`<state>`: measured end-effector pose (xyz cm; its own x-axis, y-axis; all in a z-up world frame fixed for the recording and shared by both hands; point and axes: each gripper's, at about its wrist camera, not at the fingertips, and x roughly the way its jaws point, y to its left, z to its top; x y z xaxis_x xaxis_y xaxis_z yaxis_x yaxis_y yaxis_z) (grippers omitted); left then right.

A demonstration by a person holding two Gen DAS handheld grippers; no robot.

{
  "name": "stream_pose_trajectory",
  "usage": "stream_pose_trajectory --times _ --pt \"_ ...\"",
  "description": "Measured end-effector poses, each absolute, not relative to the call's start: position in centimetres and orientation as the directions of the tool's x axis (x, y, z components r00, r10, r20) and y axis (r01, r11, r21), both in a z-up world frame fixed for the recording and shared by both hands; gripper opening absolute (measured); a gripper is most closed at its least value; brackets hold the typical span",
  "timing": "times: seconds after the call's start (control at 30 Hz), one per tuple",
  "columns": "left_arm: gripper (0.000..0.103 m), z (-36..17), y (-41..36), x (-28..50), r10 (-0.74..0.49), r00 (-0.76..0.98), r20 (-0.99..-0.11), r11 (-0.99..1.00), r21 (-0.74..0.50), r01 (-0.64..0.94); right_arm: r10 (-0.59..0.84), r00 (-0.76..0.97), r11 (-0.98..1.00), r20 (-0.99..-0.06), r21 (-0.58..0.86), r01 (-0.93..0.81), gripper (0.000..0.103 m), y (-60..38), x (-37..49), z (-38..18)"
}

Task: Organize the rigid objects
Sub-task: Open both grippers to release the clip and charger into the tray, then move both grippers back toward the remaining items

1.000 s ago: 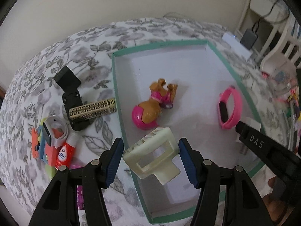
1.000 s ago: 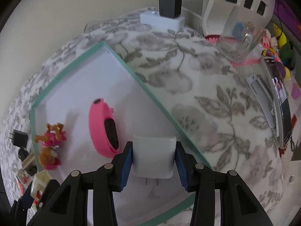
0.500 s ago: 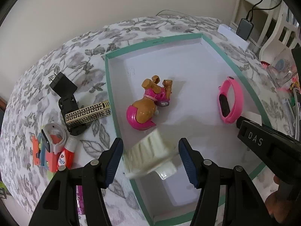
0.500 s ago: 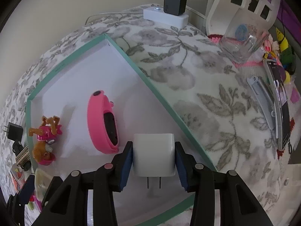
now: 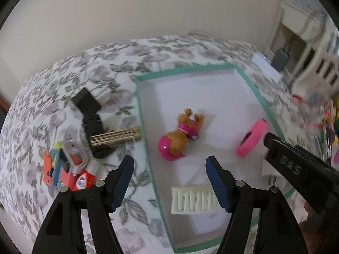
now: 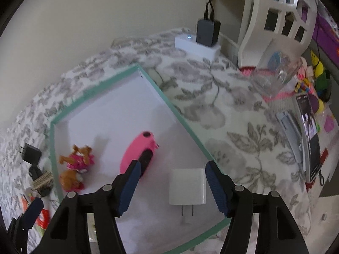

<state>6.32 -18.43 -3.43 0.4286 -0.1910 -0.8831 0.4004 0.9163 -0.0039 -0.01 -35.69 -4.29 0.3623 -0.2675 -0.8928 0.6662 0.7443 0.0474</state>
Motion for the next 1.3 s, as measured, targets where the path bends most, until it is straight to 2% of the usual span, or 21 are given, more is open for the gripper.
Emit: stream_pose_trajectory --times 0.03,0.1,0.13,0.27,0.5,0.63,0.73,0.87,1.13,1.3 --pt "0.074 -3.2 -18.0 6.6 -0.189 0.437 -0.879 0.924 -0.009 0.381 -0.274 0.375 0.748 -0.886 0.050 0.662 0.070 -35.5 0.0 -3.9" --pt "0.089 -2.6 -16.9 7.1 -0.184 0.462 -0.867 0.941 -0.019 0.339 -0.284 0.408 0.758 -0.868 0.058 0.650 0.072 -35.1 0.2 -2.8" --pt "0.090 -2.3 -16.5 7.2 -0.182 0.472 -0.863 0.945 -0.022 0.325 -0.289 0.421 0.761 -0.860 0.060 0.645 0.073 -34.9 0.3 -2.5" --pt "0.093 -1.4 -14.6 8.1 -0.166 0.506 -0.847 0.968 -0.040 0.249 -0.304 0.463 0.781 -0.832 0.060 0.622 0.084 -33.8 0.5 -1.2" --pt "0.094 -0.5 -10.9 9.7 -0.133 0.530 -0.838 0.989 -0.073 0.132 -0.260 0.508 0.831 -0.821 0.078 0.551 0.094 -31.5 1.5 -1.1" --pt "0.094 -0.9 -8.3 10.9 -0.097 0.496 -0.863 0.995 -0.084 0.049 -0.232 0.516 0.868 -0.824 0.064 0.492 0.094 -29.4 2.4 -1.6" --pt "0.094 -1.2 -5.8 11.8 -0.091 0.481 -0.872 0.993 -0.114 -0.019 -0.189 0.533 0.896 -0.825 0.078 0.438 0.103 -27.6 3.1 -2.0" --pt "0.103 -1.4 -2.0 12.5 -0.072 0.479 -0.875 0.984 -0.140 -0.107 -0.155 0.541 0.916 -0.827 0.084 0.392 0.103 -25.6 3.7 -2.4" --pt "0.103 -1.7 5.9 13.3 0.038 0.484 -0.874 0.941 -0.132 -0.313 -0.044 0.581 0.944 -0.813 0.157 0.290 0.103 -21.3 4.9 -2.2" --pt "0.103 -1.9 9.5 13.1 0.050 0.498 -0.866 0.904 -0.174 -0.392 -0.029 0.587 0.972 -0.809 0.113 0.205 0.103 -18.0 5.8 -2.1"
